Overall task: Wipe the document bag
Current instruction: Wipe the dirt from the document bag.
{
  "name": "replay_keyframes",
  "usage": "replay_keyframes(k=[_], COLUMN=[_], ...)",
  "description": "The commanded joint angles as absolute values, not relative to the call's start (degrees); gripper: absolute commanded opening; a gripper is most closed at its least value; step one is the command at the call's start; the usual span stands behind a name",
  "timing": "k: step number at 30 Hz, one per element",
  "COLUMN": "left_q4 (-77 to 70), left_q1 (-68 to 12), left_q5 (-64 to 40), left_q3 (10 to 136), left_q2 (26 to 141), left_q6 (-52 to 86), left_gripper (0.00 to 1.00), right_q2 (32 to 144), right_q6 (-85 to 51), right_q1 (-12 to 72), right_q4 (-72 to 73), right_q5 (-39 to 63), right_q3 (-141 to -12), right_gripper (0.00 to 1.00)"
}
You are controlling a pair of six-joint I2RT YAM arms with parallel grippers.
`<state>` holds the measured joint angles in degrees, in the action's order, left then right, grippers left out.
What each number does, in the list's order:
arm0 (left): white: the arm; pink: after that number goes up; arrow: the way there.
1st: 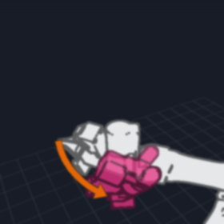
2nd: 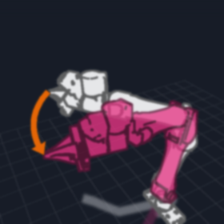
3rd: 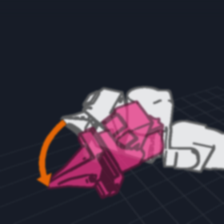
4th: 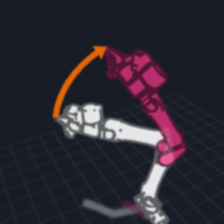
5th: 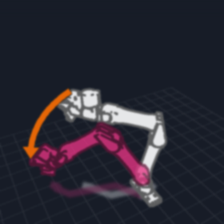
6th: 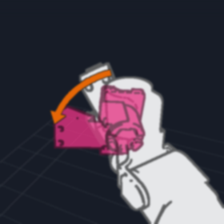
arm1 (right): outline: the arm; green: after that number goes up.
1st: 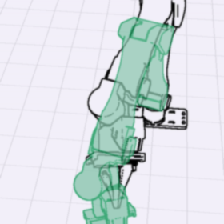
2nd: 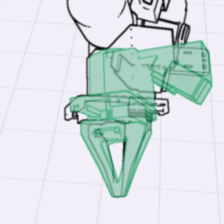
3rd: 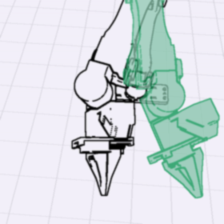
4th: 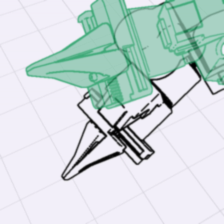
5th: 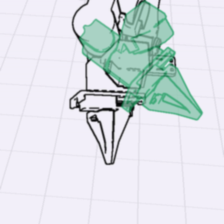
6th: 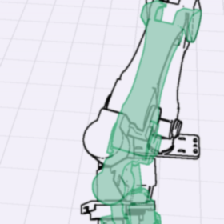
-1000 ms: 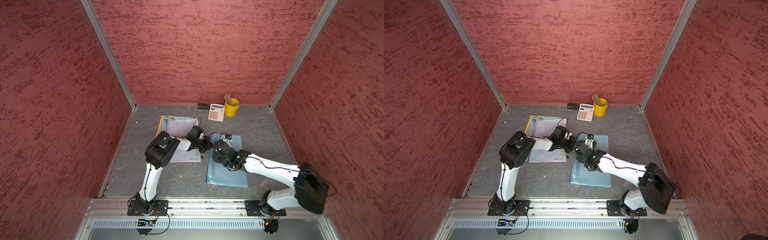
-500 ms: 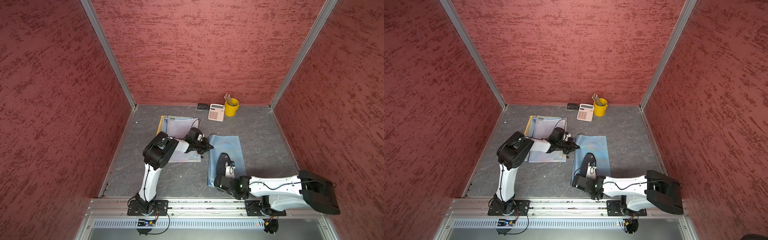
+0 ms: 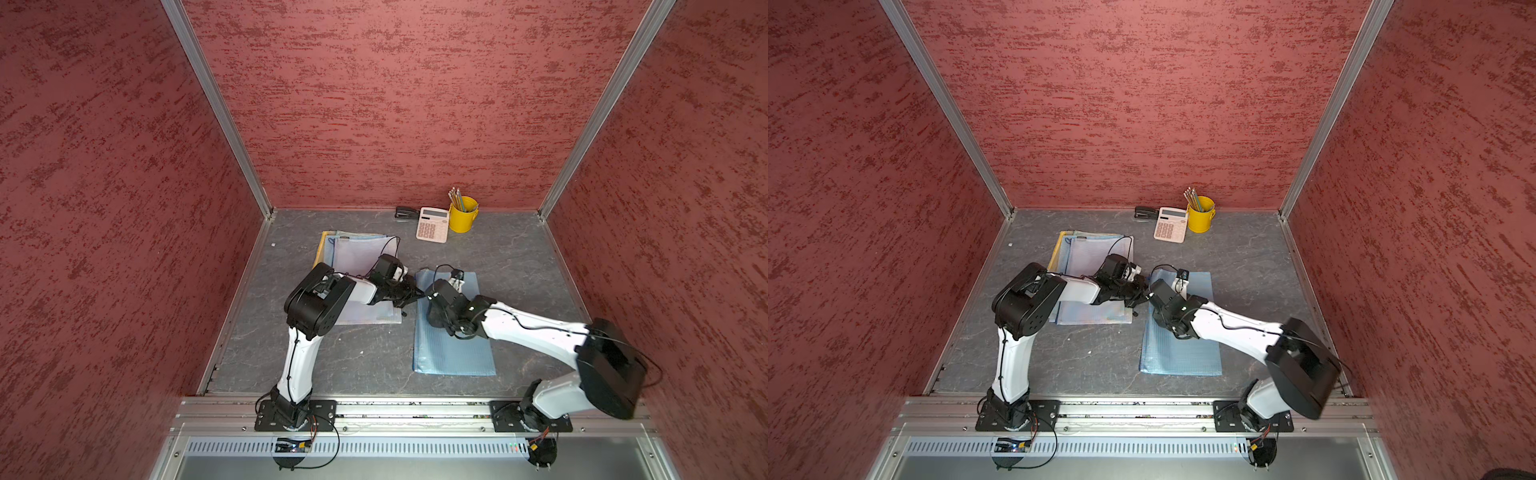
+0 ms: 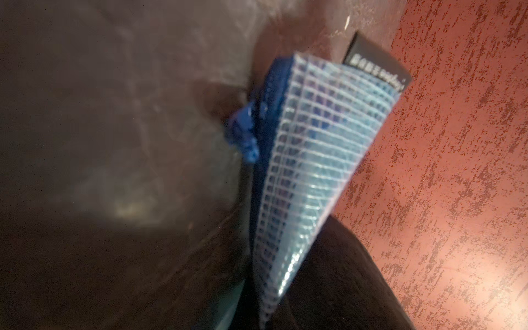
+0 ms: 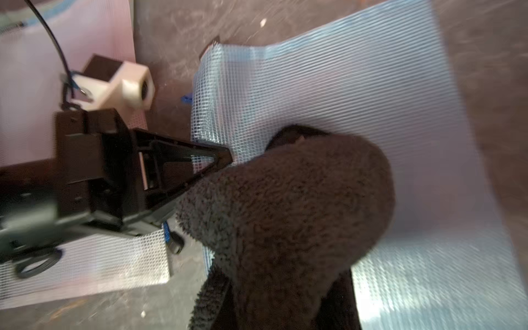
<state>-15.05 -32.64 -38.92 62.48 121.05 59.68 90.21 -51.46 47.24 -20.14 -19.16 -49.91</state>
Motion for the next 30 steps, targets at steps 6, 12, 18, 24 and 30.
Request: replay_keyframes(k=[6, 12, 18, 24, 30], left_q4=[-9.1, -4.7, -5.0, -7.0, -4.5], left_q1=[-33.4, -33.0, -33.4, -33.3, -32.8], left_q5=[-39.7, -40.7, -39.6, -38.7, -38.3], left_q3=[60.9, 59.3, 59.0, 60.4, 62.4], left_q2=[119.0, 116.8, 117.6, 117.9, 116.2], left_q6=[59.2, 55.8, 56.4, 58.9, 57.7], left_gripper=[0.00, 0.00, 0.00, 0.00, 0.00], right_q2=[101.9, 95.4, 93.5, 101.8, 94.5], right_q6=[-48.9, -42.6, -36.0, -38.1, -46.4], right_q1=[40.7, 31.6, 33.3, 39.2, 39.4], right_q4=[-26.6, -29.8, -21.3, -17.2, -24.1], right_q5=[-27.2, -30.6, -18.5, -14.3, -21.7], right_q3=[-49.9, -50.8, -68.3, -66.9, -51.1], right_gripper=[0.00, 0.00, 0.00, 0.00, 0.00])
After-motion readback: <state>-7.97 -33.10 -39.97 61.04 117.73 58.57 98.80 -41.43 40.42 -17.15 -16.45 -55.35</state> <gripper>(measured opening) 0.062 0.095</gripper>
